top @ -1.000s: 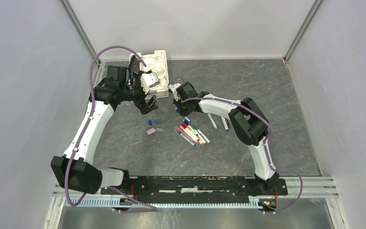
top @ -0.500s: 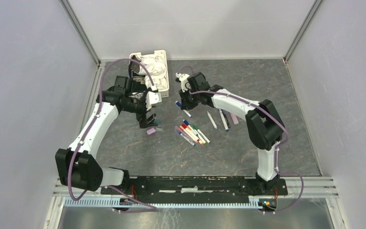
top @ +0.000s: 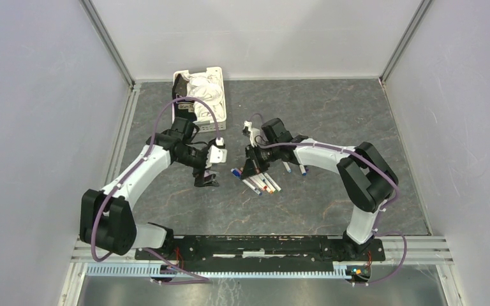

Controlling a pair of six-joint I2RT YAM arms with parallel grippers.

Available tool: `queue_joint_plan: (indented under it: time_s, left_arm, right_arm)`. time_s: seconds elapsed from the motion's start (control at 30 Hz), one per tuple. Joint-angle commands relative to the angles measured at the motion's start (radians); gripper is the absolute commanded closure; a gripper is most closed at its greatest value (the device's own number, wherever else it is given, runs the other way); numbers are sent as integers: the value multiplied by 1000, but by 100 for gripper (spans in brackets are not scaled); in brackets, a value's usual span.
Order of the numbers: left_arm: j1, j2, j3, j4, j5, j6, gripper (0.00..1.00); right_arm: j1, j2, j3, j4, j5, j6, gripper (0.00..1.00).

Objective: Open the pen caps

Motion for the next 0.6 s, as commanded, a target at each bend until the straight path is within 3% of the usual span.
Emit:
queue_joint_plan:
  time_s: [0.0,0.17,0.27,0.57]
  left_arm:
    - [-56,18,1,38,-15,40,0]
    - [-96,37,19,38,-61,29,1]
    - [-105,45,32,38,-76,25,8]
    - [-144,57,53,4,-120,67,54]
  right_arm:
    - [16,-6,52,134,-150,76,99]
    - [38,30,86,175,-210,119,99]
    - [44,43,104,185,-232,137,99]
    - [48,69,149,187,-254,156,95]
